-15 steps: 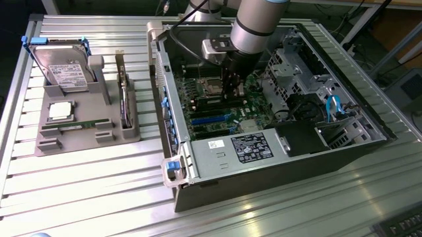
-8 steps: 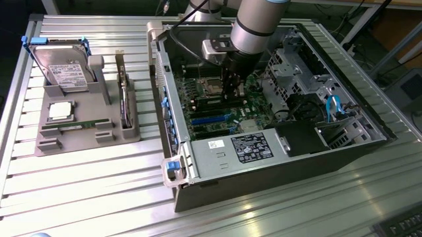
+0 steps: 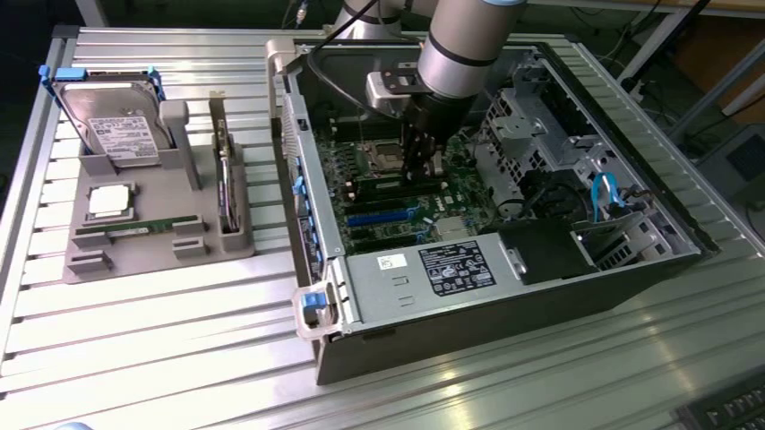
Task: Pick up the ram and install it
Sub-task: 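Insert the ram into the slot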
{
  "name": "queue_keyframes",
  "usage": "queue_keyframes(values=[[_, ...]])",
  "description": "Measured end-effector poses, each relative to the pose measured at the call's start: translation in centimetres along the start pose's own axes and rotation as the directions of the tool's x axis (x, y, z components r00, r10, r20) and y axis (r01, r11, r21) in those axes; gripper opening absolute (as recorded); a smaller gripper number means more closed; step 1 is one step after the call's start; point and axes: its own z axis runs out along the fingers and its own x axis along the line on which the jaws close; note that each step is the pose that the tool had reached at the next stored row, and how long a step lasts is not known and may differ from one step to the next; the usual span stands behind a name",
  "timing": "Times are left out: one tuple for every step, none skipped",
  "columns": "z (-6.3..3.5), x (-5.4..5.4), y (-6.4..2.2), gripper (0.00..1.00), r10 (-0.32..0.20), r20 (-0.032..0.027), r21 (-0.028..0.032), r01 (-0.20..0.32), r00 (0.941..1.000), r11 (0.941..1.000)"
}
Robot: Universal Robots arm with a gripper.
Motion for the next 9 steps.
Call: queue_keyframes(values=[[0.0, 0.02, -0.01, 0.14, 0.001, 0.0, 0.0, -0.001, 1.0, 1.0], [0.0, 0.03, -0.01, 0.14, 0.002, 0.0001, 0.0, -0.002, 1.0, 1.0], [0.0, 0.04, -0.01, 0.14, 0.004, 0.0002, 0.0001, -0.004, 1.0, 1.0], [0.0, 0.05, -0.01, 0.14, 0.005, 0.0001, 0.0, -0.005, 1.0, 1.0], [0.0, 0.07, -0.01, 0.14, 0.006, 0.0002, 0.0, -0.006, 1.0, 1.0], [0.0, 0.11, -0.01, 0.14, 0.007, 0.0003, 0.0001, -0.007, 1.0, 1.0], [0.0, 0.13, -0.01, 0.14, 0.008, 0.0003, 0.0001, -0.008, 1.0, 1.0], [0.0, 0.14, -0.01, 0.14, 0.009, 0.0003, 0.0001, -0.009, 1.0, 1.0], [0.0, 0.17, -0.01, 0.14, 0.01, 0.0004, 0.0002, -0.01, 0.9999, 0.9999]])
